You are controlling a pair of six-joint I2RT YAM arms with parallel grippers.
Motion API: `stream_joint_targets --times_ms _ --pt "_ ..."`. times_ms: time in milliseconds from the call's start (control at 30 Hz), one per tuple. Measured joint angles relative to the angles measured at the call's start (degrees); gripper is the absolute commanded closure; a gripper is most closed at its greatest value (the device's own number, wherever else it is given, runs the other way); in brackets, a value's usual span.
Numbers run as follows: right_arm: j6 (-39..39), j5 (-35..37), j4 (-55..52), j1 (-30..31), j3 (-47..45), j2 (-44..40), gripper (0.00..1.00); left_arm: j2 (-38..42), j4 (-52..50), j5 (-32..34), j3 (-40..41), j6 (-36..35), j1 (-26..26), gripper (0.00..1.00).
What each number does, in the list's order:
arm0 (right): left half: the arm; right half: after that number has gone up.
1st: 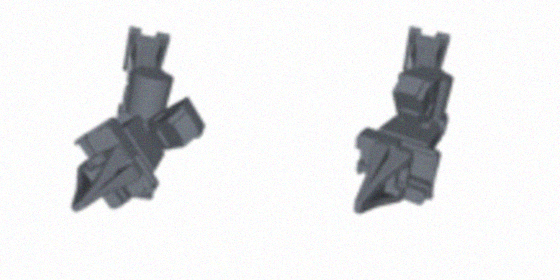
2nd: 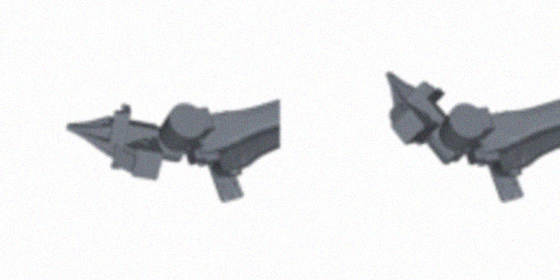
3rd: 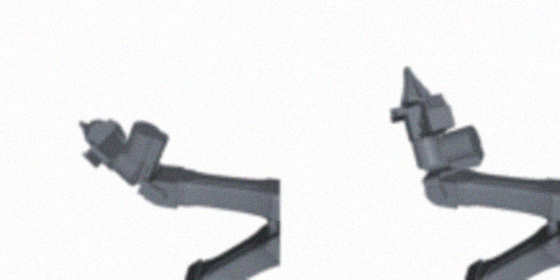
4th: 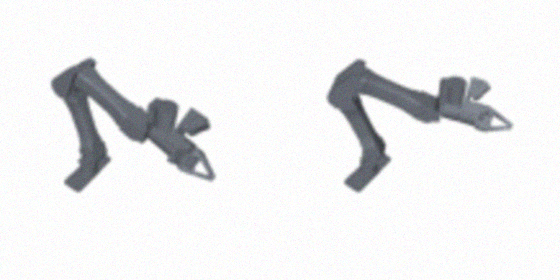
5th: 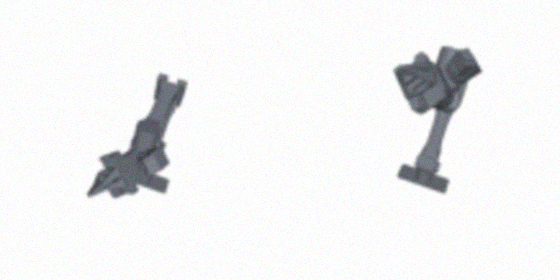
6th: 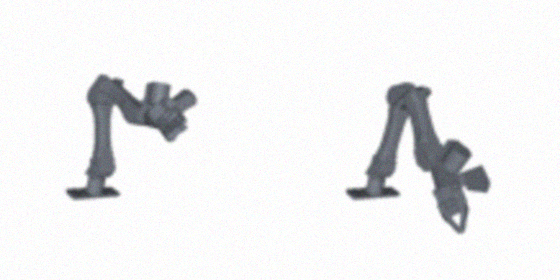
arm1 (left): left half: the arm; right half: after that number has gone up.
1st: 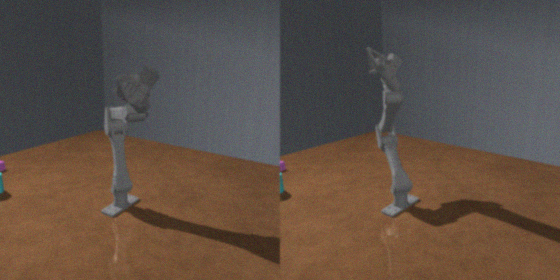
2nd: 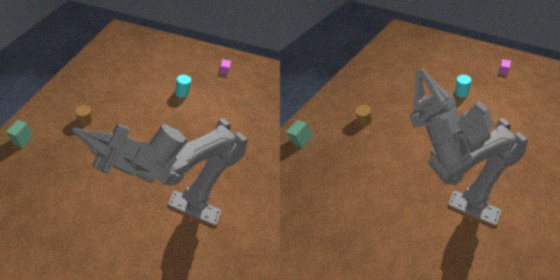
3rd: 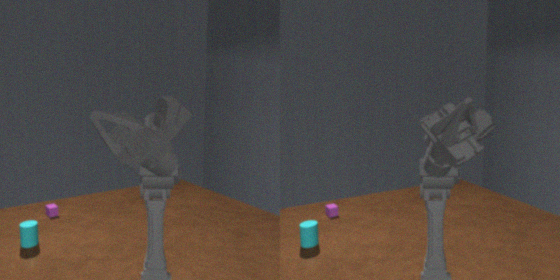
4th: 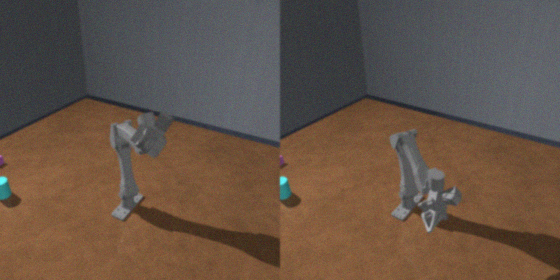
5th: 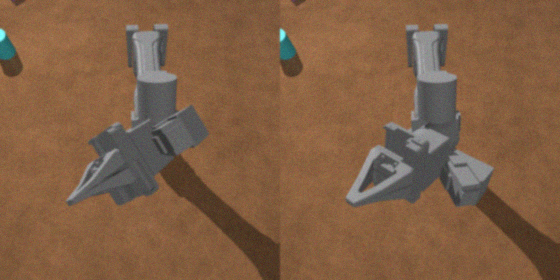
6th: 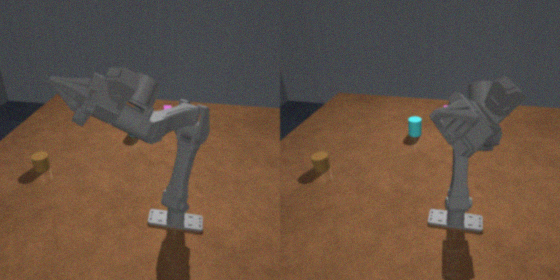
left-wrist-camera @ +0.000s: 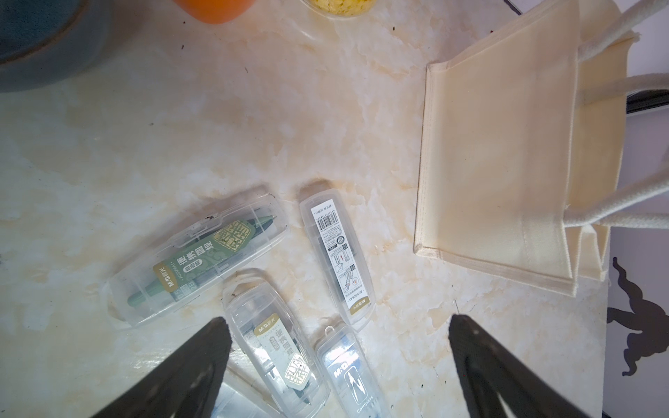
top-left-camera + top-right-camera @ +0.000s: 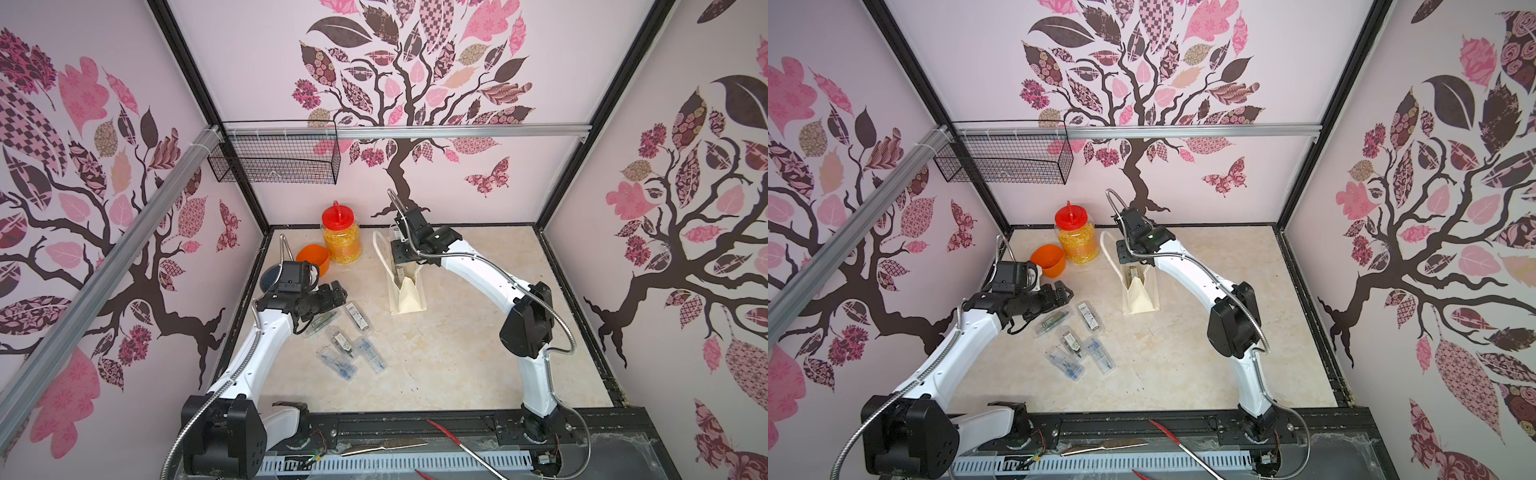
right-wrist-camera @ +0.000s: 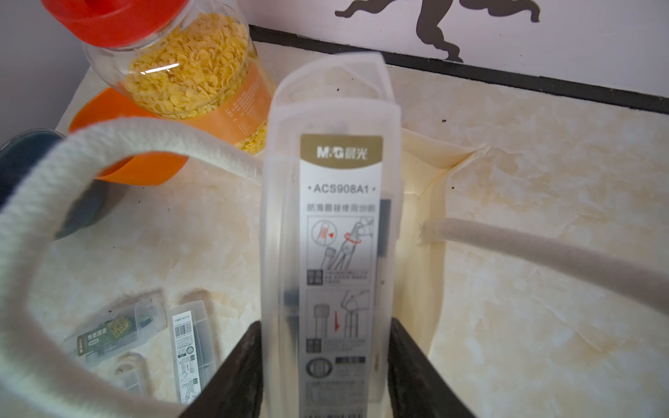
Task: Put the compass set into the canvas bag
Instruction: Place the compass set in the canvas bag.
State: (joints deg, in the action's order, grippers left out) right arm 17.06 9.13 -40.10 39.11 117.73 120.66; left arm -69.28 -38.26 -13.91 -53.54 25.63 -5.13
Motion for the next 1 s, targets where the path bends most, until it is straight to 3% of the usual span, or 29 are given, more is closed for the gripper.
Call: stream_joint_targets --times_ms 1000 --pt "2.3 -2.1 0.2 -0.2 -7.3 5.2 0.44 -0.4 -0.5 0.4 0.0 -0.1 0.0 0.02"
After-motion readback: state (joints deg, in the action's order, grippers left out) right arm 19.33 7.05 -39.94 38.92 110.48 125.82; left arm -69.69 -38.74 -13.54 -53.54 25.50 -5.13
